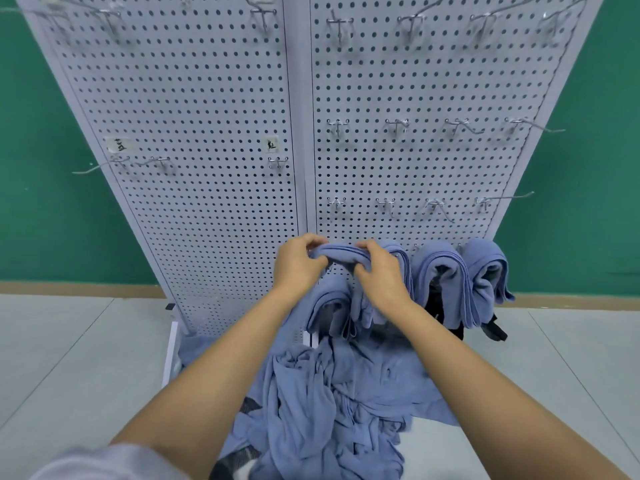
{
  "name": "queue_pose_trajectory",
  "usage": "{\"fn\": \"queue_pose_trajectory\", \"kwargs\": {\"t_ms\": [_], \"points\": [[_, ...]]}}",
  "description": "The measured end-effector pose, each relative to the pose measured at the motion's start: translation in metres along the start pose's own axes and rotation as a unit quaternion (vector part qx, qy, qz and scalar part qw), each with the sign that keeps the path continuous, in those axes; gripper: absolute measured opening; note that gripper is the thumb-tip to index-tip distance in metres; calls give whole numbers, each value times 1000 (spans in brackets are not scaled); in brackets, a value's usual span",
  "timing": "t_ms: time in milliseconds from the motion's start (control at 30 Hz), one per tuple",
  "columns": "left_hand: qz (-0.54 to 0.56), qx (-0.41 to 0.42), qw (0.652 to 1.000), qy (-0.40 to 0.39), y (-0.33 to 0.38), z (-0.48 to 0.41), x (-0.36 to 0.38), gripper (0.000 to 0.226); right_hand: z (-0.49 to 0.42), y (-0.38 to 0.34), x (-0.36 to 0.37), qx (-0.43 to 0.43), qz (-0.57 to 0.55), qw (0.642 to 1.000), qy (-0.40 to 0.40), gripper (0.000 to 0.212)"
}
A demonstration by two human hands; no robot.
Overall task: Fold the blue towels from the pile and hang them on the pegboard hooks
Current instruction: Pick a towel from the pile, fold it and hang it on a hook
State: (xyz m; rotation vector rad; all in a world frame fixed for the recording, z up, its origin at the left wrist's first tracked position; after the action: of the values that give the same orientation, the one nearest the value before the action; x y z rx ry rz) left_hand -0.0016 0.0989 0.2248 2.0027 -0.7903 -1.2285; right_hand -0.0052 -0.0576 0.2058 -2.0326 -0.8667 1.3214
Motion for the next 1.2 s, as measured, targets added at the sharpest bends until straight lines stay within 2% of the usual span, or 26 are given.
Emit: {"fn": "queue_pose_trajectory", "kwargs": {"t_ms": [133, 233, 400, 500, 567, 667, 700, 800, 833, 900, 1000, 1200], "points": [[69, -6, 997, 23, -10, -31, 24, 27, -30, 11, 26, 46, -34, 997, 47, 38], [115, -39, 992, 31, -36, -40, 47, 29, -37, 27, 49, 68, -30, 996, 53, 41], [145, -42, 988, 25, -75, -27, 72, 45, -22, 57, 76, 52, -26, 997, 44, 47], [140, -51, 988, 30, -92, -20, 79, 41, -12, 67, 81, 38, -15, 998, 53, 41], [116, -51, 991, 30, -98, -16, 82, 36, -7, 70, 79, 10, 64, 995, 80, 38], [97, -50, 994, 30, -104, -14, 86, 38, -1, 63, 74, -57, 256, 957, 125, 34], [97, -49, 994, 31, -105, -14, 86, 39, 0, 62, 76, -43, 258, 959, 108, 31], [95, -48, 994, 26, -105, -12, 88, 39, 0, 71, 84, 66, 126, 987, 72, 22], [95, -52, 994, 21, -107, -11, 90, 38, 2, 75, 87, 78, 105, 989, 73, 19], [87, -69, 994, 8, -112, -9, 94, 34, 7, 79, 89, 57, 113, 988, 82, 16], [53, -92, 994, -16, -120, -4, 98, 24, 13, 90, 92, 21, 150, 986, 73, 27], [30, -133, 987, -81, -127, 11, 96, 34, 26, 93, 77, -25, 83, 996, 7, 48]]}}
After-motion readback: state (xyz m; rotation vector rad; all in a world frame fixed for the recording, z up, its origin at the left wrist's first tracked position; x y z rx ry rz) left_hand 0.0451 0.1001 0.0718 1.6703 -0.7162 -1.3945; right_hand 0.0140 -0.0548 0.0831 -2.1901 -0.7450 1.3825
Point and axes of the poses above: each hand's wrist, its own z-axis away from the middle knuckle, its own x-axis out of the palm, y = z × x, the point moved 6 cm from there along -z, towards the middle knuckle, and after that the axes turned 9 degrees about y, right-handed, at the moved point
